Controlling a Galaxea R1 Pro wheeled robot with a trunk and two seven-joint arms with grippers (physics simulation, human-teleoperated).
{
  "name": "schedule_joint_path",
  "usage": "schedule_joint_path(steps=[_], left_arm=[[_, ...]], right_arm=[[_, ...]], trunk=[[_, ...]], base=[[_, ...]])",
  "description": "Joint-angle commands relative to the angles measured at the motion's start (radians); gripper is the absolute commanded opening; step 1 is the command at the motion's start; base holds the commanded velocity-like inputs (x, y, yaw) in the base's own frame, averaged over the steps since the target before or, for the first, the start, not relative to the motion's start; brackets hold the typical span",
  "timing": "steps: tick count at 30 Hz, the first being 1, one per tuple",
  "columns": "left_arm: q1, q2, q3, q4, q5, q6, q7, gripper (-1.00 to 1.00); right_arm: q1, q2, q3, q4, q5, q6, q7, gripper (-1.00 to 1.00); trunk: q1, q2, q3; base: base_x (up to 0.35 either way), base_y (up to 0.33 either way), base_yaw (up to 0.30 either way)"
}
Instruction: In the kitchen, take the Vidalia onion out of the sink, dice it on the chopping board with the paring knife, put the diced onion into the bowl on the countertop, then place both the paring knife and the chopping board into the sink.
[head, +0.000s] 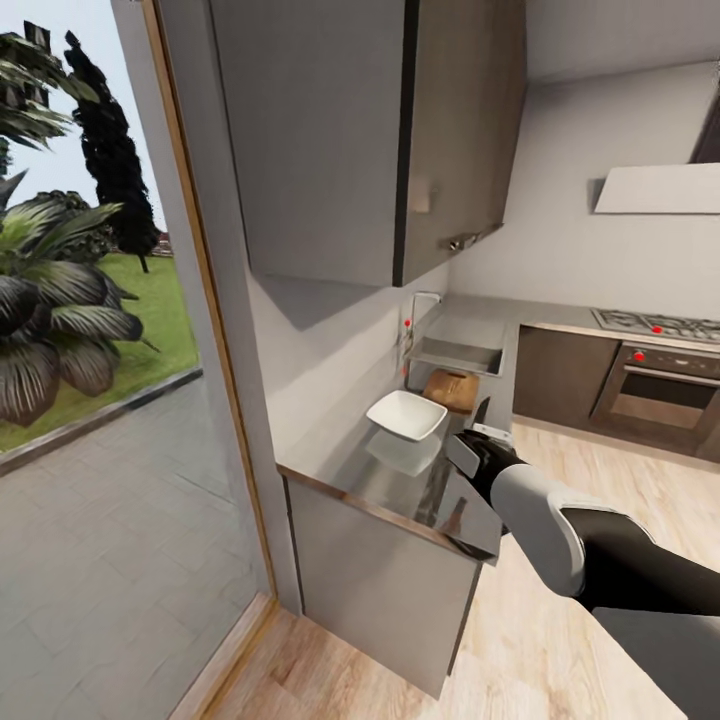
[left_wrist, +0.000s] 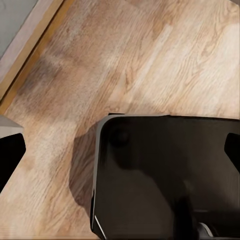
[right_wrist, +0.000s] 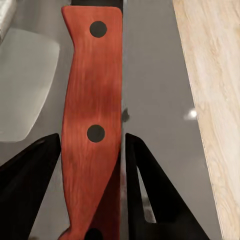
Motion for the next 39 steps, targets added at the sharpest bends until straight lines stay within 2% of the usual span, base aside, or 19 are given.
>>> schedule_joint_path(steps=[1, 5, 9, 13, 19, 39], left_arm=[[0.0, -0.001, 0.004, 0.0, -0.001, -0.001, -0.003, 1.0], [0.0, -0.002, 0.004, 0.006, 0.0, -0.012, -0.004, 1.0], [0.0, -0.002, 0.004, 0.012, 0.0, -0.021, -0.004, 1.0], [0.0, -0.002, 0.003, 0.013, 0.0, -0.022, -0.004, 1.0], [0.0, -0.002, 0.003, 0.013, 0.0, -0.022, -0.005, 1.0], [0.0, -0.001, 0.003, 0.013, 0.0, -0.023, -0.004, 1.0]], right_arm=[[0.0, 0.0, -0.007, -0.002, 0.004, 0.006, -0.002, -1.0], [0.0, 0.0, -0.001, -0.003, 0.005, 0.006, 0.003, -1.0], [0.0, 0.0, 0.062, -0.003, 0.005, 0.004, 0.01, -1.0], [0.0, -0.001, 0.087, -0.003, 0.004, 0.004, 0.062, -1.0], [0.0, 0.0, 0.091, -0.003, 0.004, 0.005, 0.091, -1.0], [0.0, 0.0, 0.092, -0.003, 0.004, 0.005, 0.095, -1.0]], trunk=[[0.001, -0.002, 0.0], [0.001, -0.002, 0.006], [0.001, -0.002, 0.012], [0.001, -0.002, 0.017], [0.001, -0.002, 0.024], [0.001, -0.002, 0.047]], base=[[0.0, -0.069, 0.0], [-0.076, -0.196, 0.021], [-0.101, -0.287, 0.113], [-0.087, -0.306, 0.167], [-0.077, -0.31, 0.185], [-0.006, -0.315, 0.188]])
